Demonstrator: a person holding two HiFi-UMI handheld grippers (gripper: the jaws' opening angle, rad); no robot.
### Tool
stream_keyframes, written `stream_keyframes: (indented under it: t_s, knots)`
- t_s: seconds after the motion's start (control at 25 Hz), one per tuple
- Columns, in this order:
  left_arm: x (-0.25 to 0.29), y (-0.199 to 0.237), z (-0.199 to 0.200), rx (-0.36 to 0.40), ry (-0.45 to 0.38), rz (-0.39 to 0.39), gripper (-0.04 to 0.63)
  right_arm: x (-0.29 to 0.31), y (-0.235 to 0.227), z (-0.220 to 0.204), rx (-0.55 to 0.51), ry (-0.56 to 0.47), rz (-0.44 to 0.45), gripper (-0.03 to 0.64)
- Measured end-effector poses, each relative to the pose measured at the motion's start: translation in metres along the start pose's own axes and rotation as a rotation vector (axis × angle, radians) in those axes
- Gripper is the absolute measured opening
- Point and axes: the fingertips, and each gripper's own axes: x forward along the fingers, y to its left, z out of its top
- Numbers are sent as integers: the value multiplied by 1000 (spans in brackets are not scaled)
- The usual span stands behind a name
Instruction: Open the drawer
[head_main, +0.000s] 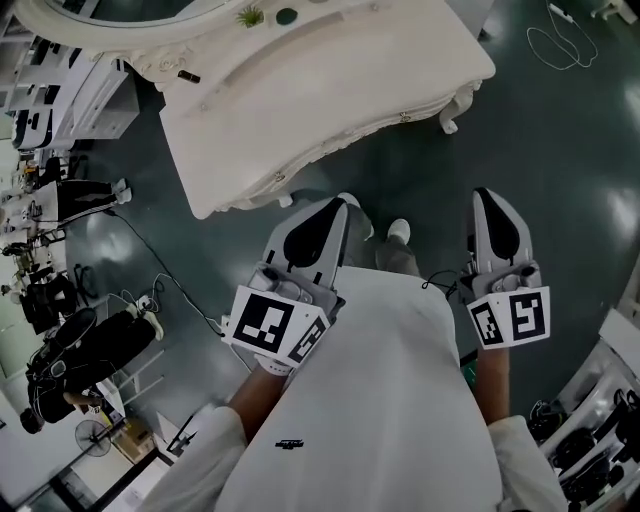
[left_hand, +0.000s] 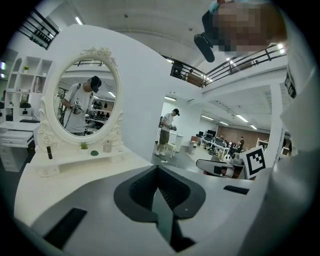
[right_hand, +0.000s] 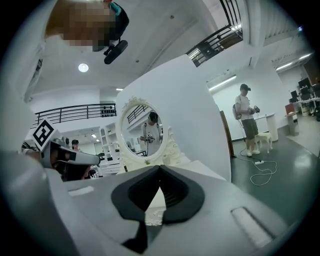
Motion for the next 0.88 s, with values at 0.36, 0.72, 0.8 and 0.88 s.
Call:
stream_keyframes:
  t_s: [0.36,0.72,0.8,0.88]
  knots:
    - [21,5,-1,0,16,-23,8,11,-4,-4,-12,23,20,11]
    - [35,12,-14,-16,34,-26,9,31,-2,-19,-32,61,56,11]
    - [38,17,-19,-25,39,-17,8,35,-5,-25,-27,70,51,12]
    - [42,22,-24,-33,47,-11,9,39,-9,-32,-27,81,43,12]
